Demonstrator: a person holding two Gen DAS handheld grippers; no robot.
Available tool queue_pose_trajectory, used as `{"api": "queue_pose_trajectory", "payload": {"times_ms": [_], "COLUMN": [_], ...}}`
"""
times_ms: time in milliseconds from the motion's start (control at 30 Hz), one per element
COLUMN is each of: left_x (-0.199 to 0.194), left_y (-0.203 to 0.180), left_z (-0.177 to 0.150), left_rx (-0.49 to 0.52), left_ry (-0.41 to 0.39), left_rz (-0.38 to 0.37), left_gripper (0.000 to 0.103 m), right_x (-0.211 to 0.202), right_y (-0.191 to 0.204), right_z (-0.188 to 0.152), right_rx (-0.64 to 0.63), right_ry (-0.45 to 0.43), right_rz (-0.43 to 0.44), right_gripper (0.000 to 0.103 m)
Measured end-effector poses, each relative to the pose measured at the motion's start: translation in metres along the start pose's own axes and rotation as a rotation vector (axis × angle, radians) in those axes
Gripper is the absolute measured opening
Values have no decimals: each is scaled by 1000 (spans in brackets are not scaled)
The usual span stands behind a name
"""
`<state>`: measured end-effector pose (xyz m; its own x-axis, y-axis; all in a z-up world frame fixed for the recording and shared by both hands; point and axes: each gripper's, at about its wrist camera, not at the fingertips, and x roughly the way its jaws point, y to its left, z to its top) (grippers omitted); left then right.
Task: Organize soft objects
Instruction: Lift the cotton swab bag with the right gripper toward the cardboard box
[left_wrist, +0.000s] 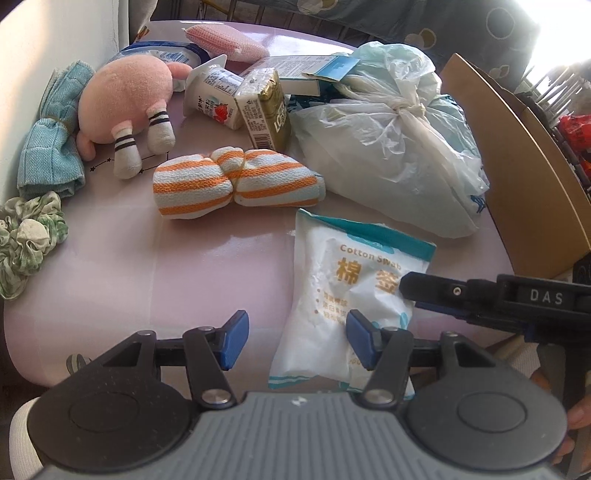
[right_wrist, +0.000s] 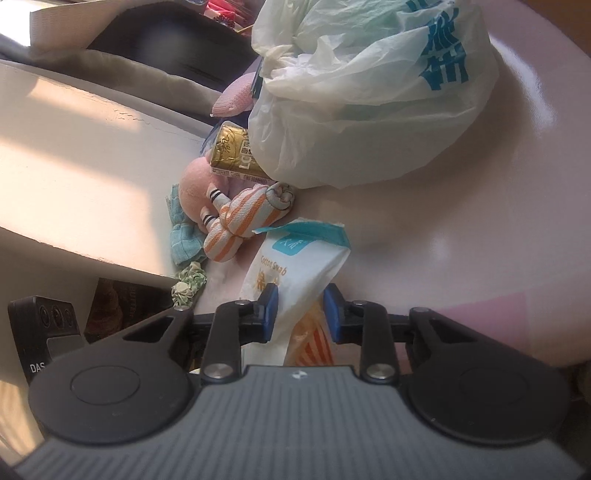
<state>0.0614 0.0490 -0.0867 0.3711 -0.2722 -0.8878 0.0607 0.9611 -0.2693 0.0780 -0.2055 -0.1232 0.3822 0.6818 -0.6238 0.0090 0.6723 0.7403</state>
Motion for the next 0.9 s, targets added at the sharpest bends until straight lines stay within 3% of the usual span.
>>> {"api": "queue_pose_trajectory", "payload": {"times_ms": [267, 367, 400, 533, 700, 900], "left_x": [7, 8, 8, -4, -35, -87], "left_y": [-6, -6, -6, -12, -22, -59], "left_z": [2, 0, -1, -4, 1, 38], "left_rx": [14, 6, -3, -3, 0, 49], "left_ry": [-9, -23, -26, -53, -106, -221], "left_rz": [-16, -41, -61, -71, -80, -122], "left_gripper": [59, 42, 31, 17, 16, 16], "right_x": [-2, 5, 6, 2, -18, -65], "right_y": [-2, -4, -6, -5, 11, 47], "right_z": [5, 1, 1, 1, 5, 34], "right_rx": [-1, -2, 5, 8, -35, -123], "right_ry": [47, 52, 48, 38, 15, -77], "right_rz": [28, 15, 22, 39, 80, 146], "right_gripper": [31, 29, 28, 18, 15, 15]}}
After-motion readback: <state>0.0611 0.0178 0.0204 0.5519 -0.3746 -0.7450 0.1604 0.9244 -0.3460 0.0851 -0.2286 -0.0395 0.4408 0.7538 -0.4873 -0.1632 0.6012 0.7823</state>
